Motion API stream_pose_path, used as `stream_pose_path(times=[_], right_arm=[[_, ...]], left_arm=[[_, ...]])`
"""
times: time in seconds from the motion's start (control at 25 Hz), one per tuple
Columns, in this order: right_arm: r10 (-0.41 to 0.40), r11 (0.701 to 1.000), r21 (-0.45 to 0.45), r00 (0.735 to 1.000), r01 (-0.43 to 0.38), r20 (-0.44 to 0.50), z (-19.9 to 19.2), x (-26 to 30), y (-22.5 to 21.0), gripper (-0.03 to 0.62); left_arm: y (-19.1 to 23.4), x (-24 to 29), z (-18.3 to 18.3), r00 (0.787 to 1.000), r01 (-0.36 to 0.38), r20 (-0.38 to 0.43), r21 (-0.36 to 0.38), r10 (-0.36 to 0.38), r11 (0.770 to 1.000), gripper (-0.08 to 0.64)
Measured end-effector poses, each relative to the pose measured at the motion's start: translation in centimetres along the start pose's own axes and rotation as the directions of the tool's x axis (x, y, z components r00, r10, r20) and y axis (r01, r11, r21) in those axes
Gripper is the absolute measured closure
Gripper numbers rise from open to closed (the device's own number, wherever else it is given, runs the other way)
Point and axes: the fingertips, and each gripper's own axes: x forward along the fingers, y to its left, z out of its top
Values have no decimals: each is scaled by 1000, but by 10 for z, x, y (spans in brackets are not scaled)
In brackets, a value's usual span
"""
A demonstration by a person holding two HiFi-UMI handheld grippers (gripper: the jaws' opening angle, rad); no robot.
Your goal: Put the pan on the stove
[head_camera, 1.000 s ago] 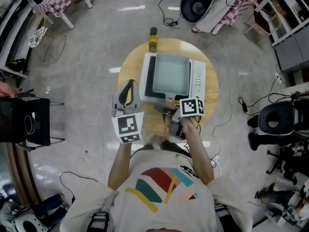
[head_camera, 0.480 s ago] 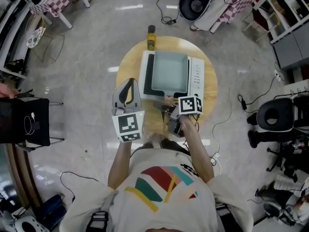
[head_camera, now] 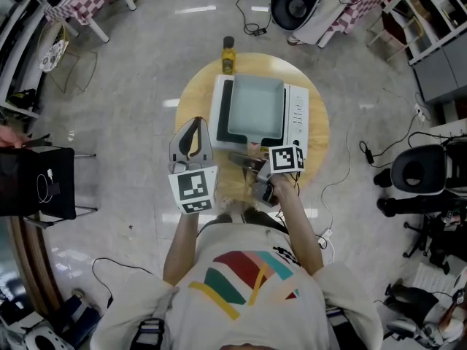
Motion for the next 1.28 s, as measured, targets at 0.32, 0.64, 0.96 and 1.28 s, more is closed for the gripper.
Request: stream_pose_path(times=[0.32,0.64,0.96,1.28], right_arm=[[23,999,23,999,-24,28,-1,-4,-2,509],[42,999,20,997,-43,71,1,-18,1,503],[16,999,42,994,-21,112,-3,-39,-3,486],[7,999,40,989,-13,147,-6,-55,-4,459]], left_arm=[[-2,2,-2,1000,5,-5,3,-5,1000,554],[-5,0,-9,999,18,-41,-29,-20,999,554],[-14,2,0,999,44,-20,-33,-44,998,554],[-27,1,3,997,81,-14,-28,-81,996,554]])
